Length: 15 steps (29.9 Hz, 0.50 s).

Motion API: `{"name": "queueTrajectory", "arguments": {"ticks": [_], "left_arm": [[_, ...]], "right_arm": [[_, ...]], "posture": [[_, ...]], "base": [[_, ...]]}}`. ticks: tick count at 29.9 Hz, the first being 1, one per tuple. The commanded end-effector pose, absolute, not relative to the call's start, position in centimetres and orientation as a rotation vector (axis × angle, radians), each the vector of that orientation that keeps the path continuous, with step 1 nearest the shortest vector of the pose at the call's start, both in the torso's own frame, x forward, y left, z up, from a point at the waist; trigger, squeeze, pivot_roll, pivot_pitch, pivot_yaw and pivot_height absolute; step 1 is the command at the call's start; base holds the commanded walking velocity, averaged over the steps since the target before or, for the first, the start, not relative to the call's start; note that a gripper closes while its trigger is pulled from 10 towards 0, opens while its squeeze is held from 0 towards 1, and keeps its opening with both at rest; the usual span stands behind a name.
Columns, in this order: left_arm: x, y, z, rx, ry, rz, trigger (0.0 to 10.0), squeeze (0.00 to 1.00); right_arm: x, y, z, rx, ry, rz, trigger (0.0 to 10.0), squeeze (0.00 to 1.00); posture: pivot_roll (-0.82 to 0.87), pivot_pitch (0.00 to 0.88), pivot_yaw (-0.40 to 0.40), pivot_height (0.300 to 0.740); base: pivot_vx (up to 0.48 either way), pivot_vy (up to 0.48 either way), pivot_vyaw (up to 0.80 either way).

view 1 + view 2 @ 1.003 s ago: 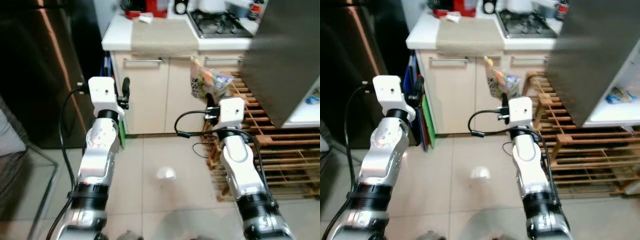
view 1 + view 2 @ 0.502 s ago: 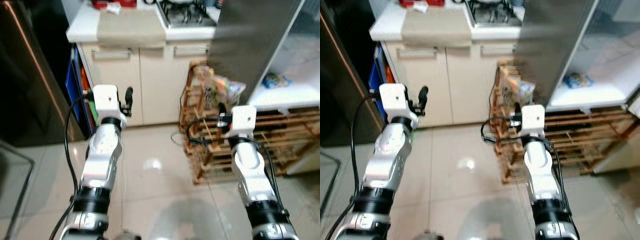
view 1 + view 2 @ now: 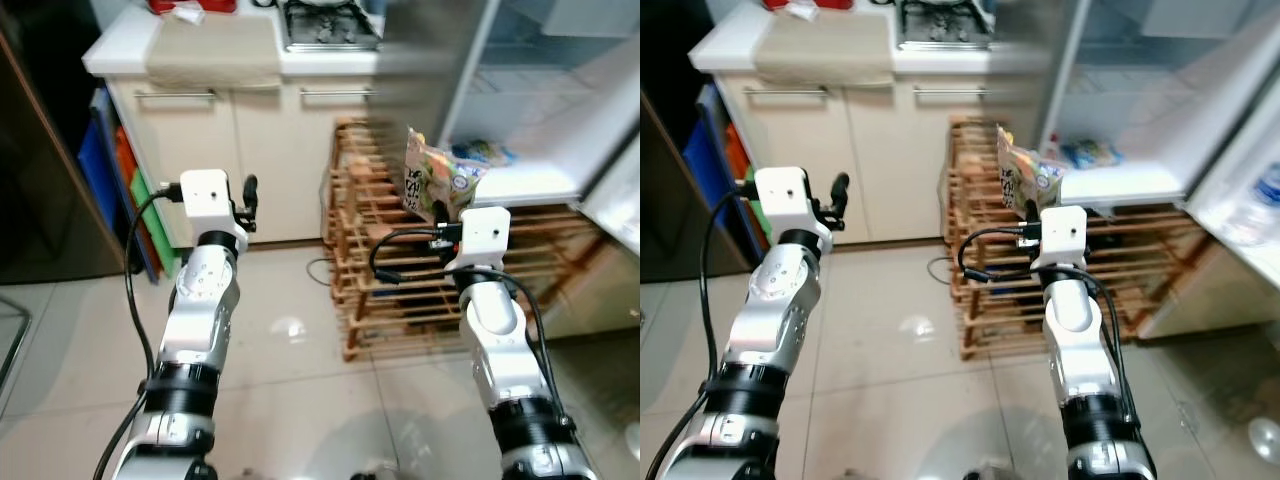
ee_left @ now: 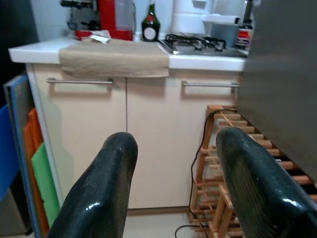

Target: Restocking fridge

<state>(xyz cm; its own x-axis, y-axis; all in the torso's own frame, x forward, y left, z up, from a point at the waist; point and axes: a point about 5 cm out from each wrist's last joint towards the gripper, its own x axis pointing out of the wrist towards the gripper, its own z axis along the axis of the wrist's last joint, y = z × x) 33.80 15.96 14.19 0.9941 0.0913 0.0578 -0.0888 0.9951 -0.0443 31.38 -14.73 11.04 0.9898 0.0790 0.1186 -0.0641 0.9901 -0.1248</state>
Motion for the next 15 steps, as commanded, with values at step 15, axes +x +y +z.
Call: {"name": "queueTrajectory", "arguments": {"ticks": [15], "left_arm": [[34.74, 14.86, 14.13, 0.009, -0.067, 0.05, 10.0, 0.0]], "right_arm": [[30.87, -13.86, 11.55, -0.178, -0.156, 0.142, 0.0, 0.0]], "posture": [[-0.07, 0.0, 0.03, 0.74]], "base": [[0.209, -0.209, 0.41]]}}
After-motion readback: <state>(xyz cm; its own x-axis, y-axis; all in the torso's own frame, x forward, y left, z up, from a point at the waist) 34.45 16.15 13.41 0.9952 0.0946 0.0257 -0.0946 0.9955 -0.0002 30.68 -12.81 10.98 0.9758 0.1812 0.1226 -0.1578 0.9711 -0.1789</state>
